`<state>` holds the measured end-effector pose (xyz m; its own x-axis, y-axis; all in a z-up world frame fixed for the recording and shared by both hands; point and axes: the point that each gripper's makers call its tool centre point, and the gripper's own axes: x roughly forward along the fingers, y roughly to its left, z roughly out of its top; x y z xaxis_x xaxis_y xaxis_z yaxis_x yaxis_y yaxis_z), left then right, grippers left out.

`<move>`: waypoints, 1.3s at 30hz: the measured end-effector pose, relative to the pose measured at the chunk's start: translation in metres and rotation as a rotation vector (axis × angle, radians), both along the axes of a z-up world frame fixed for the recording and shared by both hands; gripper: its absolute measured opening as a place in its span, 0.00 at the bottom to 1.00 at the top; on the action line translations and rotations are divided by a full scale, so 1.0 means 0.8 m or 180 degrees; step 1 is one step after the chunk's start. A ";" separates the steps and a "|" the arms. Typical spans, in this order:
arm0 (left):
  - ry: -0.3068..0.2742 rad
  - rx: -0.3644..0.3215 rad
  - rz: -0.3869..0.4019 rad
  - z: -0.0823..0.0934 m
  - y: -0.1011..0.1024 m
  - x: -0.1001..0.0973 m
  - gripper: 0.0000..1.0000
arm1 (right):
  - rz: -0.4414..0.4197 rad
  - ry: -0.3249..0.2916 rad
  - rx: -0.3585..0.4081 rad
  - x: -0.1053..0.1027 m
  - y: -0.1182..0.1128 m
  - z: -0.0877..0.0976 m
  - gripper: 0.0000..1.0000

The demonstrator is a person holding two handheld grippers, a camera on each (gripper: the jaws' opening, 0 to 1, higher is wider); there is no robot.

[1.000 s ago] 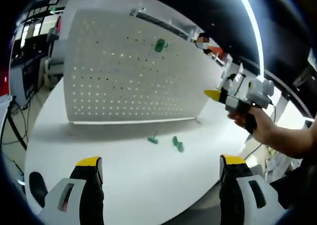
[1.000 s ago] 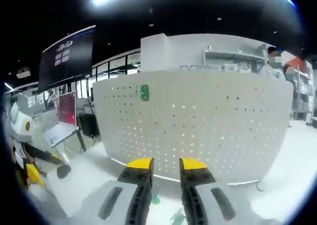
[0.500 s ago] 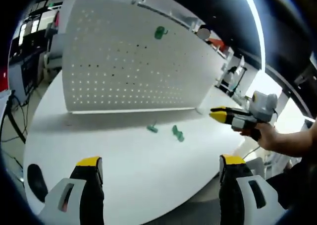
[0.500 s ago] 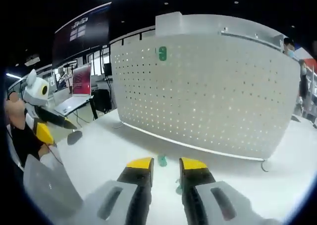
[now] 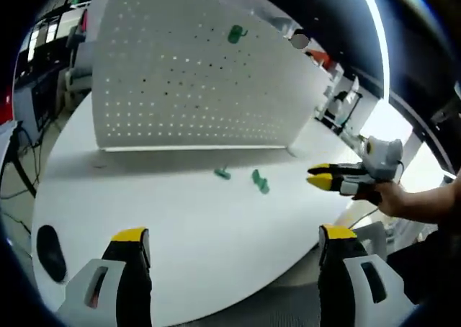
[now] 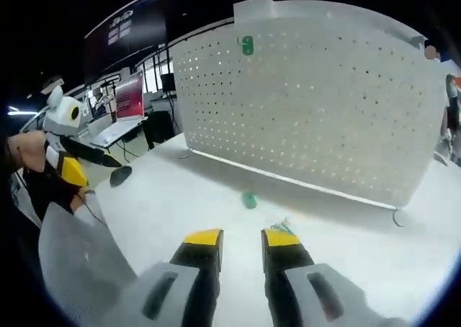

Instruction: Insert the hook assembly into the mounting plate slot until the hook locks in place.

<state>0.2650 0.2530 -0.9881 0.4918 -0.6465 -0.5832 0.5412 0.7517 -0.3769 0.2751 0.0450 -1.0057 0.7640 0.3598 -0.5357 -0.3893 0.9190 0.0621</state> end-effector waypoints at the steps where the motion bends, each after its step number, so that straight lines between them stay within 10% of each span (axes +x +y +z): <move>1: 0.0012 0.0008 -0.0005 -0.002 0.000 -0.001 0.99 | 0.0013 0.0017 -0.0002 -0.001 0.001 -0.003 0.19; 12: 0.0159 0.0110 -0.0037 -0.023 0.002 -0.005 0.98 | 0.0161 0.0243 0.0046 0.011 0.016 -0.030 0.19; 29: 0.0234 0.0110 0.0026 -0.033 0.006 0.006 0.98 | 0.0422 0.0309 -0.0032 0.095 0.044 -0.053 0.17; 39: 0.0299 0.0135 0.0059 -0.040 0.011 0.005 0.98 | 0.0205 0.0476 -0.0122 0.111 -0.006 -0.083 0.17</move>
<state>0.2694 0.2615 -1.0204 0.4453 -0.6115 -0.6540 0.4909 0.7776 -0.3929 0.3639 0.0398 -1.0723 0.6508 0.3825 -0.6559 -0.4364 0.8953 0.0892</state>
